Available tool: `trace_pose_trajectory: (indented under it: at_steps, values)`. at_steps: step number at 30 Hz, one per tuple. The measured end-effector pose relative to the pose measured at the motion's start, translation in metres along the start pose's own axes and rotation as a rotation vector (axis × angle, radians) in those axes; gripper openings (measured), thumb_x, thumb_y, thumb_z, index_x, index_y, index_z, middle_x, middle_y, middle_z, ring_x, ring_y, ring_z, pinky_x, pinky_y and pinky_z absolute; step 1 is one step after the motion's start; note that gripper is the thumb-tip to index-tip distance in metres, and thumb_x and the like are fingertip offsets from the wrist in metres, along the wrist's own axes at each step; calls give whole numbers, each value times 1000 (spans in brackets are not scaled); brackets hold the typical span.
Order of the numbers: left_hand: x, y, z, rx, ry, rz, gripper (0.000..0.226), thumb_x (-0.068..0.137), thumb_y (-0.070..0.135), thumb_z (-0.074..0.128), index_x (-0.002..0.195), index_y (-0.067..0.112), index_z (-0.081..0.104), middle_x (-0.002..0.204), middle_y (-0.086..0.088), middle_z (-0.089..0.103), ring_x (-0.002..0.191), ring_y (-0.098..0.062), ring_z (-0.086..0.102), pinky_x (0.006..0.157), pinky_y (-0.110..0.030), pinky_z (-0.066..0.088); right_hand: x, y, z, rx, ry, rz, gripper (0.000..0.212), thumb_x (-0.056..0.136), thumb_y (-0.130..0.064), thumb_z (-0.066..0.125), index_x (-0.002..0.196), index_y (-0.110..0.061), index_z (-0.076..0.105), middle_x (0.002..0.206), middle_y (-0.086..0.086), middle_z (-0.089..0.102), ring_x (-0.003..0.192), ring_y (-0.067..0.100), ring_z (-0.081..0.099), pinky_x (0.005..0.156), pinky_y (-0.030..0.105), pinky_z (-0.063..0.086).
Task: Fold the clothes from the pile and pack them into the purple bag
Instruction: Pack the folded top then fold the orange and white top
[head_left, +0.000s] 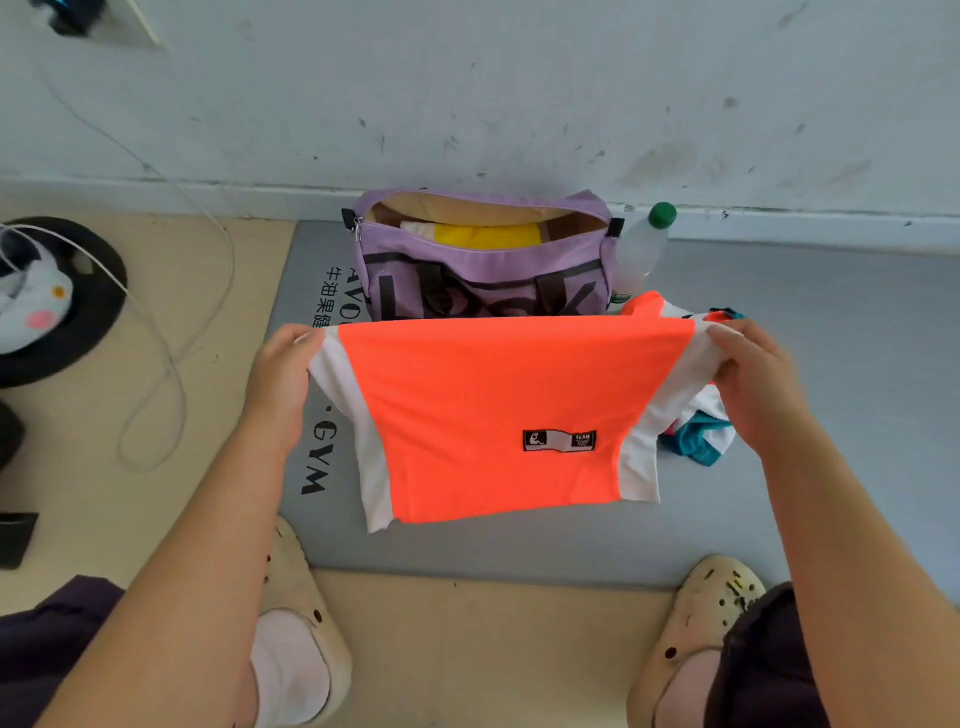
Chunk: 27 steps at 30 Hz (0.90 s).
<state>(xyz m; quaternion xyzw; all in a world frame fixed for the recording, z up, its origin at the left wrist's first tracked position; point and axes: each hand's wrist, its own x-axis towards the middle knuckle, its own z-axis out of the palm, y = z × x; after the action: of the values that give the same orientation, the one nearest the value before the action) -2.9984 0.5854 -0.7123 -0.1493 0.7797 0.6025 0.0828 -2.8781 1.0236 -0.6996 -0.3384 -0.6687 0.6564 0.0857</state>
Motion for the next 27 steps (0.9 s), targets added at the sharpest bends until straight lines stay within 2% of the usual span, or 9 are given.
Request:
trace_pose_trajectory:
  at_steps: [3,6,9,11,15,18,21,23,27]
  values:
    - [-2,5,0,55,61,38,13,87,27,55,75,28,60,80,9,62,77,-6,56,67,-25,41,-2,3,-1,-127,43,38,22,90,-15,53,70,-24,57,72,1,46,69,16,42,58,27,37]
    - [-7,-4,0,121,99,20,11,91,26,56,82,26,63,82,7,64,75,-12,58,62,-26,44,-4,14,-7,-325,60,60,19,91,-17,52,75,-23,59,78,0,54,80,19,49,68,30,41]
    - [-7,-7,-9,110,84,-34,9,87,29,61,83,27,68,76,14,67,69,-8,62,59,-24,46,-4,18,-16,-348,8,106,20,94,-19,53,77,-23,62,81,3,59,79,21,53,74,33,44]
    - [-1,-6,-16,114,24,-45,8,83,34,63,80,30,70,73,15,69,66,-5,64,61,-25,49,0,15,-21,-325,-34,118,22,93,-20,55,74,-24,65,78,1,60,73,18,53,68,32,45]
    - [21,-29,-9,336,-50,-73,16,88,36,63,96,23,69,96,0,71,86,-19,64,79,-34,50,20,26,-14,-509,-37,100,17,92,-26,59,76,-22,64,78,-1,60,77,18,53,74,31,43]
    - [30,-66,8,468,-7,-112,21,92,31,63,103,15,68,99,-7,68,89,-24,61,71,-29,46,33,54,3,-667,-36,112,12,91,-22,60,81,-17,65,76,2,57,79,23,52,72,35,46]
    - [37,-101,17,577,-107,-133,16,91,29,66,98,16,72,85,-1,67,88,-27,64,74,-31,46,45,85,12,-824,-105,123,10,89,-18,64,85,-10,69,76,9,60,77,25,55,74,37,47]
    - [46,-112,19,625,-122,-119,16,90,28,68,97,15,74,89,0,69,88,-24,64,79,-34,49,52,98,15,-901,-86,73,11,88,-16,66,89,-8,72,83,12,66,79,26,56,73,31,42]
    - [71,-115,27,749,-115,-47,20,90,32,66,94,14,75,91,-4,71,85,-26,64,78,-38,51,71,107,25,-1050,-44,6,17,89,-20,62,96,-10,74,98,13,70,94,32,59,76,34,43]
